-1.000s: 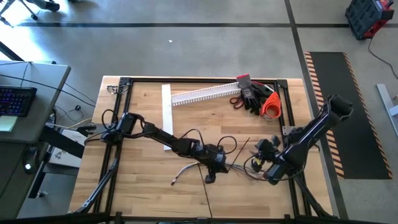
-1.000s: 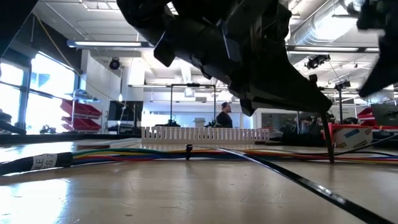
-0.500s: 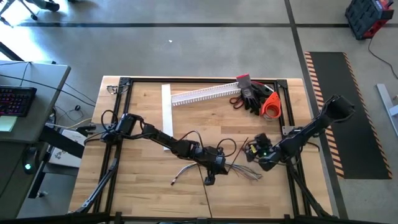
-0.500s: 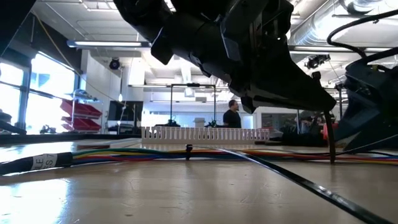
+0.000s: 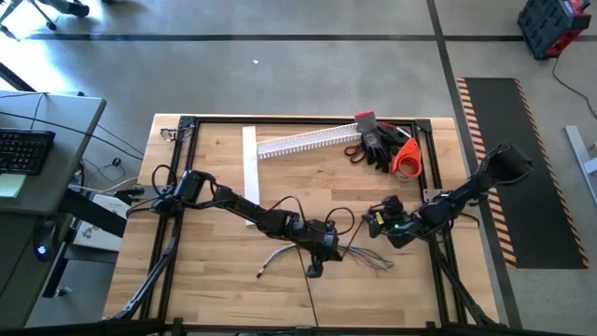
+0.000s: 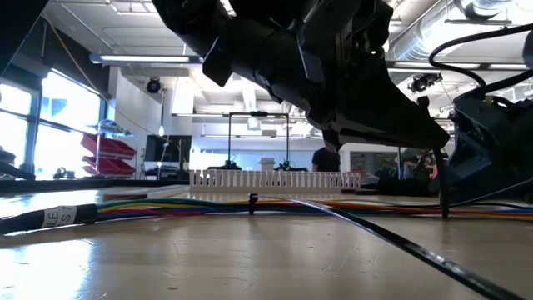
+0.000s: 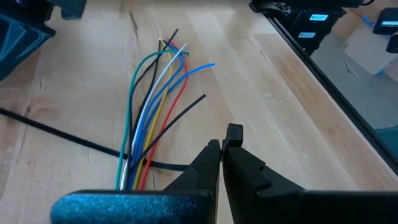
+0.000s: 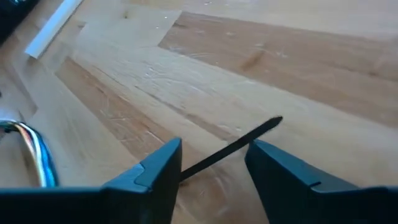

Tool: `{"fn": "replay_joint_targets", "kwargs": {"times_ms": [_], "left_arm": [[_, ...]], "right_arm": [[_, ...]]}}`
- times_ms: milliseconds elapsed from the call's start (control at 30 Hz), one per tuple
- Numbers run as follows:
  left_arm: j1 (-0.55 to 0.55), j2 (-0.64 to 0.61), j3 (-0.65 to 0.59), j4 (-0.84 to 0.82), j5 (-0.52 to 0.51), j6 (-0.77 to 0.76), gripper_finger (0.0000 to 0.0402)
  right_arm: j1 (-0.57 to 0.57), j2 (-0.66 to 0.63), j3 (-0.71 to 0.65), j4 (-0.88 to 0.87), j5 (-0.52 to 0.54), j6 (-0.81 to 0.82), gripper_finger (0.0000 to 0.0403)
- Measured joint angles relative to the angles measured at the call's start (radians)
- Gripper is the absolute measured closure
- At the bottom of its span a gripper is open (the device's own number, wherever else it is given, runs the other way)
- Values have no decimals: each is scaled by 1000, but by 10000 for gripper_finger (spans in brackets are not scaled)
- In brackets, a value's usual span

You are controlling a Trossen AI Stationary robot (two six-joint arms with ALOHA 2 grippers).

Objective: Ziptie cables
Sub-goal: Wrap the cable wires with the black zip tie

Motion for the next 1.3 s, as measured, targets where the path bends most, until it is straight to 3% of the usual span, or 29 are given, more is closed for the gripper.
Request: {"fn": "replay_joint_targets", "kwargs": {"times_ms": [233,500,700,833,1100,1233,1300], "left_arm": [[0,0,0,0,0,0,402],[0,0,0,4,-17,4,401],[0,0,0,10,-42,7,401],[1,0,0,11,-42,7,402],[23,0,0,15,15,-34,402],[35,0,0,17,57,-55,402],[39,0,0,20,91,-69,402]], "right_arm": [[-10,2,-2,41,4,-155,291],[-8,1,-1,62,4,-249,395],[-4,1,0,111,23,-362,401],[34,1,37,121,95,-509,403],[161,24,223,117,216,-1062,403],[210,125,370,31,233,-1310,403],[239,200,462,-76,294,-1383,403]]}}
